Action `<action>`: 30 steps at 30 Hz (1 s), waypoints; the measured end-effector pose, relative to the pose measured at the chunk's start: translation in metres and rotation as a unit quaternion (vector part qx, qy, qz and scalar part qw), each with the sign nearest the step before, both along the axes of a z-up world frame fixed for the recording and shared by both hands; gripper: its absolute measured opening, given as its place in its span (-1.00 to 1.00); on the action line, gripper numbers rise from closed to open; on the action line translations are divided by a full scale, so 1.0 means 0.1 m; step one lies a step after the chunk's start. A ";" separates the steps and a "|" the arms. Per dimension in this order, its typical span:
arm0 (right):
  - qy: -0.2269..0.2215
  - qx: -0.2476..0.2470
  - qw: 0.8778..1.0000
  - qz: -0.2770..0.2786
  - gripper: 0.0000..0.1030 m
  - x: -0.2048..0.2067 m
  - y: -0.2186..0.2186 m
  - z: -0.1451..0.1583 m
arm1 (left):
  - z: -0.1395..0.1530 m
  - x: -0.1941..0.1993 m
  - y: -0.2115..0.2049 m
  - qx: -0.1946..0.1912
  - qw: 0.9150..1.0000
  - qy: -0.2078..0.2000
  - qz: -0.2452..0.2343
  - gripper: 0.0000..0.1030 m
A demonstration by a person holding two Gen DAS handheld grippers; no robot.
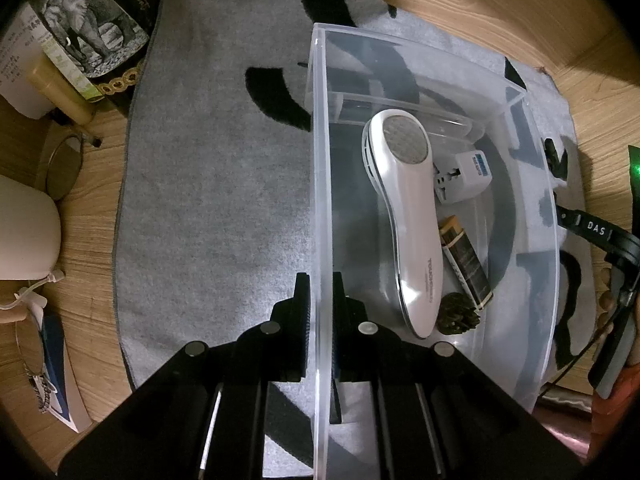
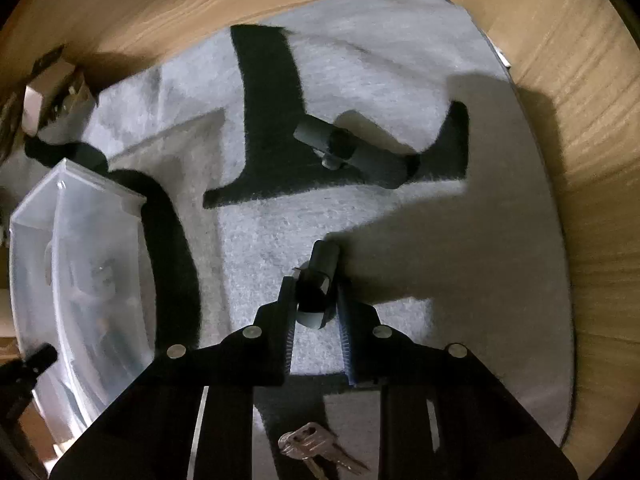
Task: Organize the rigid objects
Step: 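Move the right gripper to the black clip and grasp it, then carry the black clip into the clear box and release it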
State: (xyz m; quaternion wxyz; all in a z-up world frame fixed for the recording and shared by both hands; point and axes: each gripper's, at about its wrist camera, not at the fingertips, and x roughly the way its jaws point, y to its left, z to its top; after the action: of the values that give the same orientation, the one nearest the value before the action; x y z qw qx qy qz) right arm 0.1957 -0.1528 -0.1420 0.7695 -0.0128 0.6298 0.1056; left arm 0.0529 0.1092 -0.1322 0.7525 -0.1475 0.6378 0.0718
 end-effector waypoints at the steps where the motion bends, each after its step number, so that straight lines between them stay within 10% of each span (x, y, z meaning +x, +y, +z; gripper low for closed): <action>1: -0.001 0.004 1.000 -0.006 -0.66 0.00 -0.02 0.00 | 0.00 0.00 0.01 0.000 1.000 0.000 -0.001 -0.85; 30: -0.078 0.099 0.989 0.074 -0.66 -0.63 0.41 1.02 | 0.11 -0.14 0.12 -0.020 0.999 -0.021 -0.017 -0.85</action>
State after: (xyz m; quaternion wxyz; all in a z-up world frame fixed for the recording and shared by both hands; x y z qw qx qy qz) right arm 0.1325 -0.1122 -0.0396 0.8037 0.0083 0.5517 0.2228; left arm 0.0388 0.1208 -0.1213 0.7640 -0.1535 0.6252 0.0430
